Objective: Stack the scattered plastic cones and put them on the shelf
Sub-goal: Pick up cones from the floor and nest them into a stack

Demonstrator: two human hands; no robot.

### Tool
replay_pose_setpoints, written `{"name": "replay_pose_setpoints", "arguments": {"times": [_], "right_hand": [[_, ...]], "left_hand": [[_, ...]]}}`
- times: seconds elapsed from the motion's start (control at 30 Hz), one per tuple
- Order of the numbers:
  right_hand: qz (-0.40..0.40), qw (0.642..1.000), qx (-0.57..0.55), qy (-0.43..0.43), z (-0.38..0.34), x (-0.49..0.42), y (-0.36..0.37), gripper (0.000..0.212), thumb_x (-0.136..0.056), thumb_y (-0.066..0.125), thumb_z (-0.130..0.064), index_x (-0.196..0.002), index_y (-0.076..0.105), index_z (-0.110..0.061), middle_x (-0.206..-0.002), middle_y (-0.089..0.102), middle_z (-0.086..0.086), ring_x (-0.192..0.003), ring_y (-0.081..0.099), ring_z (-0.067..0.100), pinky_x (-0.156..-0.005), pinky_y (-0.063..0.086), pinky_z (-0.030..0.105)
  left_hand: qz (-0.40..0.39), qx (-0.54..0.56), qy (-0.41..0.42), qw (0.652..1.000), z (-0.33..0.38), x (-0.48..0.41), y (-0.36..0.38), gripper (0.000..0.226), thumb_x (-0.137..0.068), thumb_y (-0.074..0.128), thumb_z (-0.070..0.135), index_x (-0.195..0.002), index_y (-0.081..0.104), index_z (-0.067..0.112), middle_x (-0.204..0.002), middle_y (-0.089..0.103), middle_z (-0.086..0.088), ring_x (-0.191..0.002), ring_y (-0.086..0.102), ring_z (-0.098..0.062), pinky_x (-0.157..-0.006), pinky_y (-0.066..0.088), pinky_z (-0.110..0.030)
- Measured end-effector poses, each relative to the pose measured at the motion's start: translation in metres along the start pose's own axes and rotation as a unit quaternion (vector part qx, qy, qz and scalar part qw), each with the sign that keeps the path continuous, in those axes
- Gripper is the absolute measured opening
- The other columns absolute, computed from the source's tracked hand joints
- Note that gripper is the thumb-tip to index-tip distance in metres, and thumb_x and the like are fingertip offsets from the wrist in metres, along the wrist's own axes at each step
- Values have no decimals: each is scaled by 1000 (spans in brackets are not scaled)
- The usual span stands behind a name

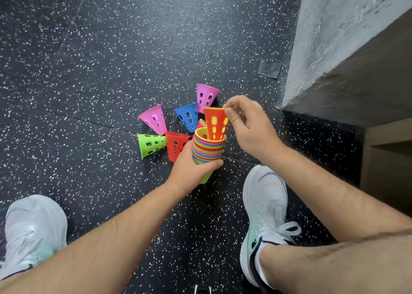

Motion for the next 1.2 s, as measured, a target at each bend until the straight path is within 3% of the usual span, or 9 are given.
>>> {"name": "replay_pose_setpoints", "arguments": {"times": [0.17, 0.27, 0.43, 0.67, 0.8, 0.9, 1.07, 1.2], "right_hand": [[-107, 994, -25, -22, 3, 15, 10, 9, -100, 57, -27, -106, 63, -23, -112, 63, -3, -106, 56, 10, -94, 46, 28], [-152, 988, -17, -11, 5, 18, 18, 16, -100, 54, -32, -110, 64, -25, -109, 63, -10, -104, 58, 4, -93, 48, 28], [-95, 994, 23, 52, 8, 12, 29, 17, -101, 52, -28, -115, 61, -24, -105, 61, -9, -94, 58, 8, -87, 49, 31], [-147, 975, 153, 59, 22, 2, 49, 20, -98, 58, -36, -116, 63, -28, -104, 56, -4, -100, 53, 19, -86, 46, 37], [-126, 979, 151, 53, 22, 3, 56, 17, -101, 53, -29, -114, 62, -22, -99, 52, -2, -97, 53, 22, -82, 43, 35], [-74, 988, 134, 18, 16, 5, 54, 15, -103, 50, -23, -110, 62, -18, -99, 55, 1, -98, 51, 22, -81, 38, 32], [-17, 995, 76, -54, -4, 5, 48, 18, -102, 52, -18, -115, 64, -13, -110, 57, -2, -101, 46, 4, -87, 34, 12], [-53, 993, 85, -62, -13, 5, 50, 20, -103, 51, -25, -118, 64, -19, -100, 62, -3, -89, 49, 8, -79, 39, 25]], "left_hand": [[9, 23, 3, 1000, -1, 6, 0, 74, -59, 89, 53, -123, 59, 29, -111, 73, 8, -98, 71, -6, -91, 57, -32], [21, 23, -10, 999, -6, 13, -6, 72, -59, 90, 50, -120, 59, 31, -108, 73, 8, -95, 71, -4, -89, 57, -30], [27, 9, -29, 999, -23, 29, -19, 64, -71, 95, 34, -124, 60, 25, -109, 72, 8, -95, 69, -2, -89, 55, -28], [40, 17, -45, 998, -33, 45, -32, 63, -69, 94, 38, -121, 60, 29, -109, 73, 9, -96, 70, -3, -94, 56, -34], [39, 15, -61, 997, -43, 48, -40, 71, -58, 91, 54, -118, 60, 30, -108, 74, 9, -99, 71, -6, -98, 56, -41], [33, 7, -74, 997, -49, 49, -45, 65, -62, 93, 48, -115, 60, 29, -108, 72, 8, -99, 70, -8, -98, 56, -41], [28, 10, -70, 997, -53, 48, -48, 59, -68, 94, 41, -114, 60, 28, -108, 71, 7, -99, 70, -8, -98, 55, -42], [29, 13, -69, 997, -49, 48, -47, 66, -61, 91, 51, -114, 59, 29, -107, 72, 8, -99, 70, -8, -98, 55, -42]]}}
Point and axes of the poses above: each hand's wrist, its own x-axis away from the middle knuckle, its own y-axis out of the palm, z = x × y, the point moved 1 cm from there along -x, towards the middle knuckle
